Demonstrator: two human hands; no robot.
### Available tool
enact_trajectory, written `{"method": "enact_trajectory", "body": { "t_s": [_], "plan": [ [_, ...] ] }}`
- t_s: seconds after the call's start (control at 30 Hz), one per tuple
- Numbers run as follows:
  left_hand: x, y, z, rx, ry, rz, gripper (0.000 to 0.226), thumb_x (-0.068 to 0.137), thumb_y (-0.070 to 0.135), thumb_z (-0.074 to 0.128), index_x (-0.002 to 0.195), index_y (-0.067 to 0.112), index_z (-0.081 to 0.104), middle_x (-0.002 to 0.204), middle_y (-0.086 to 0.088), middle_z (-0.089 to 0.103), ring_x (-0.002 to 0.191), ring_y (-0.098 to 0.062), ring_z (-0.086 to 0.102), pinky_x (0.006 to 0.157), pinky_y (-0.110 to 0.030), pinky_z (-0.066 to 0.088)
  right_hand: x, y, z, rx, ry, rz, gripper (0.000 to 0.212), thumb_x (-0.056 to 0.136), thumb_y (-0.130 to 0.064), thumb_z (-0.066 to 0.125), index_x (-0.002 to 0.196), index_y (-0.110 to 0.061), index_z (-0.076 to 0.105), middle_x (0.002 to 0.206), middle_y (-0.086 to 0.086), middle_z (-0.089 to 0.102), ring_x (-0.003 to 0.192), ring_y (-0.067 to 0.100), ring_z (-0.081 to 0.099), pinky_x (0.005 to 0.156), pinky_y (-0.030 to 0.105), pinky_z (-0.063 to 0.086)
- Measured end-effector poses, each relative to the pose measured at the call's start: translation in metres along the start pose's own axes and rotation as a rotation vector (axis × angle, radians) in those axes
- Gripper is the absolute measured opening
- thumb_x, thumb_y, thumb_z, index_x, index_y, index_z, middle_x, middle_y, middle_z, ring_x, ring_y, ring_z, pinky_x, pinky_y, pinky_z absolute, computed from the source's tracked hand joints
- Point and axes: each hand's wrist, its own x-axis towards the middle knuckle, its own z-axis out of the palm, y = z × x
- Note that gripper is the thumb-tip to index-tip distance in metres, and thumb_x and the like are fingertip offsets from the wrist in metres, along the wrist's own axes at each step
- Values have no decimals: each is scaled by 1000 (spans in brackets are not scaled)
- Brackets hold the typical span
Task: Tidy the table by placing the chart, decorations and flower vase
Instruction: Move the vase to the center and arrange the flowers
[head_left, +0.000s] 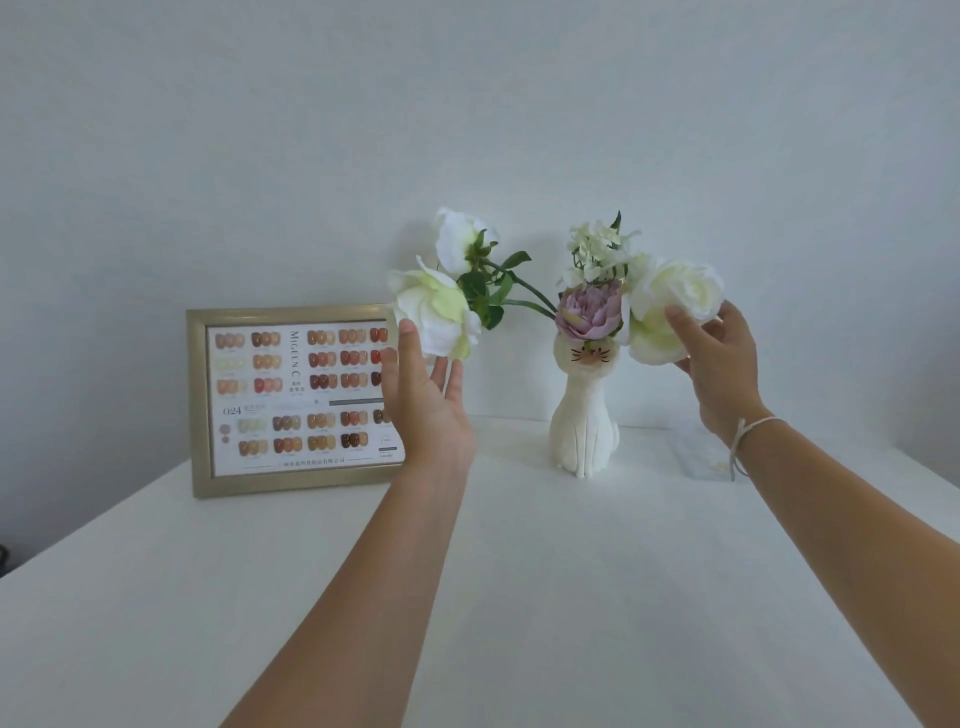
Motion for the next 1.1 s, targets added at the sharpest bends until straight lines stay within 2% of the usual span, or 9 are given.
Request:
{"method": "enact_trajectory", "body": {
  "t_s": [0.13, 0.27, 0.43, 0.53, 0.67, 0.73, 0.8, 0.93, 1.1],
  "plan": [
    [1, 3, 11, 13, 35, -34, 44, 86, 31, 62, 127, 18, 53, 114, -2, 60, 113, -23, 56, 84, -28, 51, 0, -2, 2, -32, -5, -6, 36, 80, -30, 67, 113, -25, 54, 124, 13, 58, 110, 23, 59, 90, 37, 52],
    [2, 2, 22, -7, 35, -23, 33, 87, 22, 62, 119, 17, 57, 104, 1, 62, 111, -23, 58, 81, -27, 54, 1, -3, 2, -55, 2, 3, 45, 80, -30, 66, 121, -19, 52, 125, 14, 57, 114, 25, 57, 95, 42, 50],
    [7, -1, 35, 76, 11, 74, 39, 89, 16, 58, 127, 13, 52, 122, -5, 60, 113, -21, 59, 77, -22, 54, 1, -4, 4, -79, -17, -13, 39, 80, -31, 66, 116, -23, 54, 118, 10, 59, 113, 26, 58, 96, 44, 49],
    [10, -3, 43, 167, -28, 127, 42, 89, 15, 59, 129, 11, 50, 122, -7, 62, 113, -19, 60, 84, -27, 55, 1, -5, 6, -86, -17, -17, 40, 80, -32, 66, 117, -22, 54, 120, 11, 60, 113, 26, 58, 99, 47, 47],
    [14, -10, 51, 300, -116, 180, 26, 88, 14, 59, 115, 14, 58, 108, -3, 65, 107, -17, 62, 85, -28, 55, 3, -5, 7, -98, -39, -28, 38, 81, -32, 65, 116, -22, 55, 117, 11, 61, 112, 27, 58, 100, 49, 46],
    [17, -17, 52, 372, -151, 194, 36, 88, 14, 59, 124, 10, 55, 112, -5, 65, 107, -17, 62, 85, -28, 55, 3, -5, 7, -103, -52, -39, 30, 81, -31, 65, 110, -26, 57, 110, 8, 63, 111, 27, 59, 99, 48, 46],
    [19, -25, 51, 446, -196, 223, 33, 87, 15, 59, 120, 14, 57, 102, -2, 64, 101, -15, 62, 78, -25, 54, 4, -4, 6, -112, -56, -50, 24, 81, -31, 65, 104, -29, 58, 107, 4, 63, 109, 26, 59, 99, 48, 46],
    [23, -36, 48, 537, -262, 257, 19, 87, 16, 59, 96, 33, 58, 89, 7, 60, 90, -10, 61, 71, -19, 50, 4, -3, 6, -120, -54, -66, 20, 81, -32, 65, 100, -31, 58, 106, 5, 63, 109, 27, 59, 98, 48, 47],
    [35, -41, 43, 574, -288, 246, 29, 88, 16, 57, 117, 17, 61, 90, 7, 60, 92, -8, 61, 63, -11, 50, 5, 1, 8, -122, -57, -57, 29, 82, -31, 65, 108, -24, 58, 112, 13, 63, 110, 28, 58, 99, 49, 46]
  ]
}}
